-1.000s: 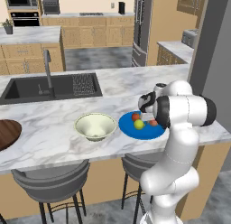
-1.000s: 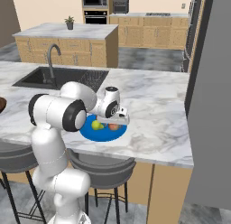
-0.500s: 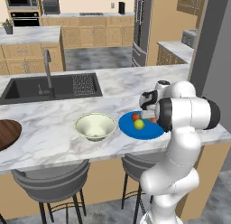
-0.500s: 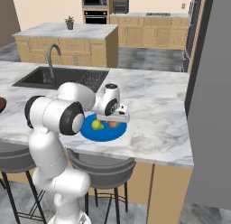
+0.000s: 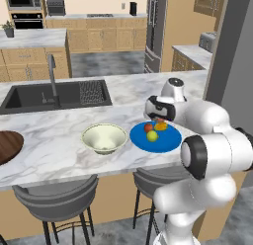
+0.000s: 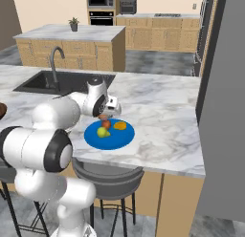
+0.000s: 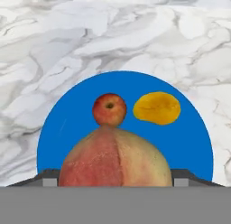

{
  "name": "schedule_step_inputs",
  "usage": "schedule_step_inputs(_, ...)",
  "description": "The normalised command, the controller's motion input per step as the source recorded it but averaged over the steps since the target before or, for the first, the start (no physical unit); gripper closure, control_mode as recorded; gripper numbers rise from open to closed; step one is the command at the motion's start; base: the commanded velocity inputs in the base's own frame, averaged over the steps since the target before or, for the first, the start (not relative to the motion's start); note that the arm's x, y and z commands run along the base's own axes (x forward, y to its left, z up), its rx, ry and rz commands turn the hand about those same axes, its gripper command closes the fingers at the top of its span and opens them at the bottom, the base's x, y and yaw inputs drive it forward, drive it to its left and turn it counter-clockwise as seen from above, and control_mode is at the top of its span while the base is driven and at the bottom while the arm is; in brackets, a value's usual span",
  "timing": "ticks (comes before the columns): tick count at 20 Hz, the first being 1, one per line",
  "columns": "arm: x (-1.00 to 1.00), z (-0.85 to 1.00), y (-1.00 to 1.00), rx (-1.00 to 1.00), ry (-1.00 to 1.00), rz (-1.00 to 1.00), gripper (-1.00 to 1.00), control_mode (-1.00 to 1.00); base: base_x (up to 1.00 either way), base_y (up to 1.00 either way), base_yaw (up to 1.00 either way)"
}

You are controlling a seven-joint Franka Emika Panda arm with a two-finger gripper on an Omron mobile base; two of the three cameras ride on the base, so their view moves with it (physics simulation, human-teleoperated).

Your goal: Take the fruits from the plate on the dining counter and place two fruits in each bowl.

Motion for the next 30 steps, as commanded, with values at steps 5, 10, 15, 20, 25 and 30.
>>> schedule_step_inputs(5, -0.2, 0.42, 1.0, 0.0, -0.11, 0.08, 1.0, -1.0, 0.0, 0.0, 0.0)
schedule_step_inputs(10, -0.29, 0.37, 1.0, 0.03, 0.0, 0.11, 1.0, -1.0, 0.0, 0.0, 0.0)
schedule_step_inputs(15, -0.17, 0.36, 1.0, 0.03, 0.0, 0.09, 1.0, -1.0, 0.0, 0.0, 0.0)
schedule_step_inputs(20, -0.03, -0.09, 0.87, 0.0, 0.13, 0.03, 1.0, -1.0, 0.0, 0.0, 0.0)
schedule_step_inputs(25, 0.01, -0.67, 0.01, 0.0, 0.17, 0.0, 1.0, -1.0, 0.0, 0.0, 0.0)
schedule_step_inputs(30, -0.01, -0.76, 0.03, 0.0, 0.02, 0.0, 1.0, -1.0, 0.0, 0.0, 0.0)
